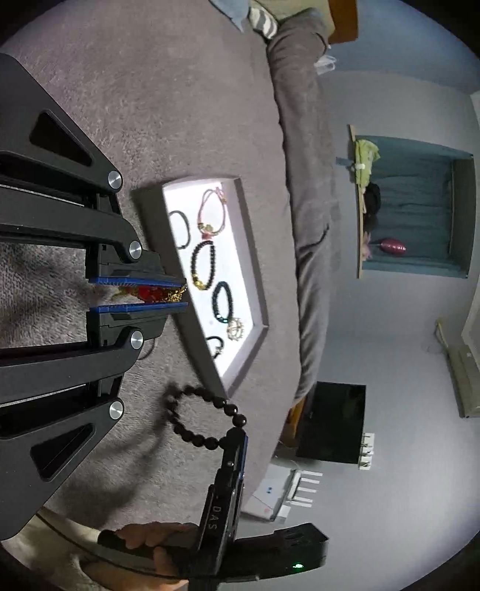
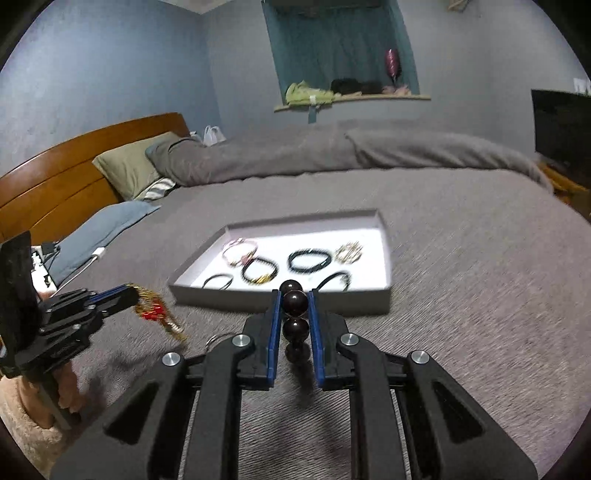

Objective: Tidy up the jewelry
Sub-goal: 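Carry the charm and black bead bracelet into the tray and open both grippers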

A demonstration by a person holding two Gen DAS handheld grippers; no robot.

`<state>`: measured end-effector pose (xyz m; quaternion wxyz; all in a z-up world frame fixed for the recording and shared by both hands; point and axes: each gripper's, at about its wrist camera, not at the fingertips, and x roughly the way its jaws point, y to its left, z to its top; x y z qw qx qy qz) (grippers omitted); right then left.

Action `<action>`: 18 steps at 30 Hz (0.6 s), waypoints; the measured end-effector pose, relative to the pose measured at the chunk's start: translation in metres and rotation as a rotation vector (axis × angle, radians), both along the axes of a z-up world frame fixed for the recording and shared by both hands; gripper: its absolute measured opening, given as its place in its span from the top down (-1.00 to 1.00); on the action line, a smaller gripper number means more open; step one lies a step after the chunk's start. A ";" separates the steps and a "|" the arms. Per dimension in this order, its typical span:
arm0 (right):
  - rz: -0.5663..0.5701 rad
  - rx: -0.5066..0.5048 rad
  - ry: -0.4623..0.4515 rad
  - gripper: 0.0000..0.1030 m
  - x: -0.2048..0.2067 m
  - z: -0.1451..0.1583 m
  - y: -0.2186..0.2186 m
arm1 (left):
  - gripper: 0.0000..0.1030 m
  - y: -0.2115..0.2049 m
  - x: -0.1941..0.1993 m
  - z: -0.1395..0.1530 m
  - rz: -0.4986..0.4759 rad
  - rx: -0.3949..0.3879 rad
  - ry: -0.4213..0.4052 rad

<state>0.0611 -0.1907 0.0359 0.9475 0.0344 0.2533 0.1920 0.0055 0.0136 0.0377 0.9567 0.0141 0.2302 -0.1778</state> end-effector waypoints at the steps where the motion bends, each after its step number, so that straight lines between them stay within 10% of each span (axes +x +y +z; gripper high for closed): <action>1: -0.010 -0.003 -0.009 0.72 0.003 0.003 -0.002 | 0.83 0.000 0.003 0.005 0.006 0.004 -0.005; 18: -0.027 -0.009 -0.006 0.72 0.091 0.018 0.001 | 0.83 -0.002 0.127 0.039 0.084 0.113 0.015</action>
